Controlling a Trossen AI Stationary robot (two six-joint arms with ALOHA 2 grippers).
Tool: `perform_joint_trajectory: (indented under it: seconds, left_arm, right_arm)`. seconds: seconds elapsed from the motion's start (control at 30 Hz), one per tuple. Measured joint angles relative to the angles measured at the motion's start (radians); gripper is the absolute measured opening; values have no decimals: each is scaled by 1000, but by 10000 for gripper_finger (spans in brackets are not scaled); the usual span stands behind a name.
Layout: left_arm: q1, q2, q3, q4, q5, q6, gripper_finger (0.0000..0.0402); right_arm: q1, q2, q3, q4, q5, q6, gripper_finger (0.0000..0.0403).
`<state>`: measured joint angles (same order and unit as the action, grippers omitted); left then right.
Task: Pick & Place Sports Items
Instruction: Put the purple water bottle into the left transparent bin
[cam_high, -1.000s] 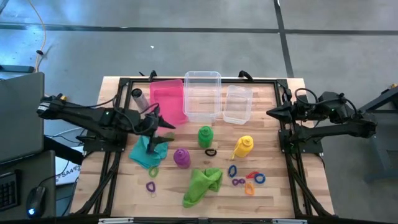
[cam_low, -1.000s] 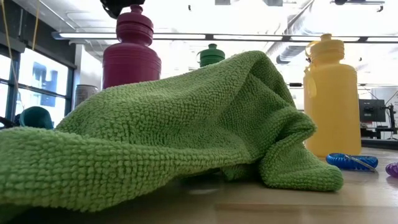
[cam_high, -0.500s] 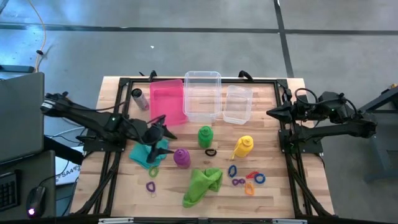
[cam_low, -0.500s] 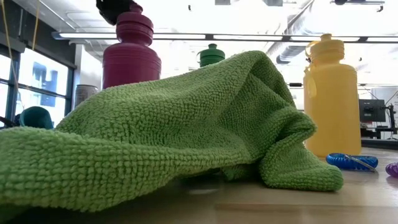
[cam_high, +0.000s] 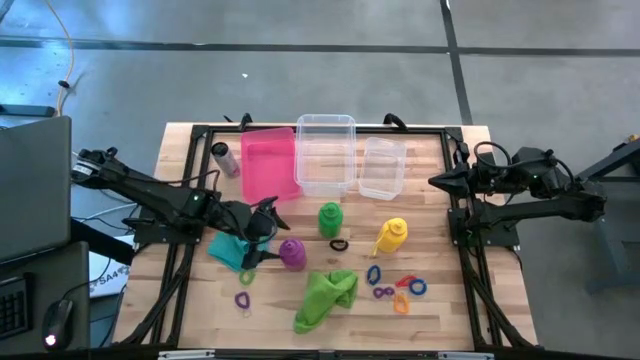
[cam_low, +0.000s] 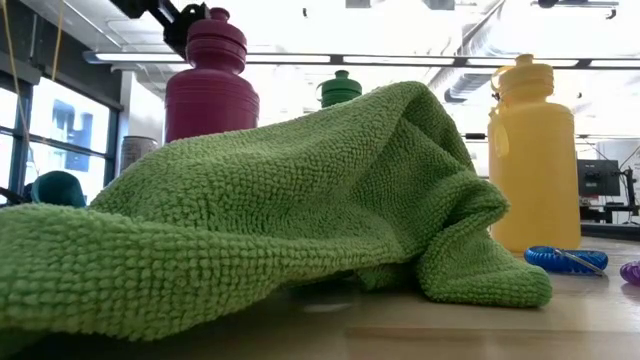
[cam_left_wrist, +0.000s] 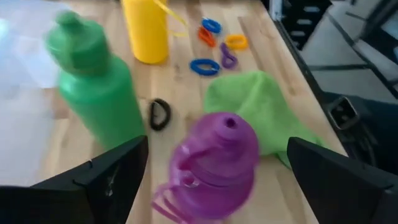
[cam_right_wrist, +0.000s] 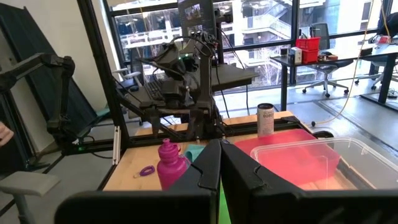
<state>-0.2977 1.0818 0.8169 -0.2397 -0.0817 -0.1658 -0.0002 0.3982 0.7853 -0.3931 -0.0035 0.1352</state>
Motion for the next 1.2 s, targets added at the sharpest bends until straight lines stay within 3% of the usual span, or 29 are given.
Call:
perform_joint_trajectory:
  seconds: [1.2]
  left_arm:
    - [0,151,0,77,7,-37,378]
  right_arm:
    - [0,0,0,0,-6,0,0]
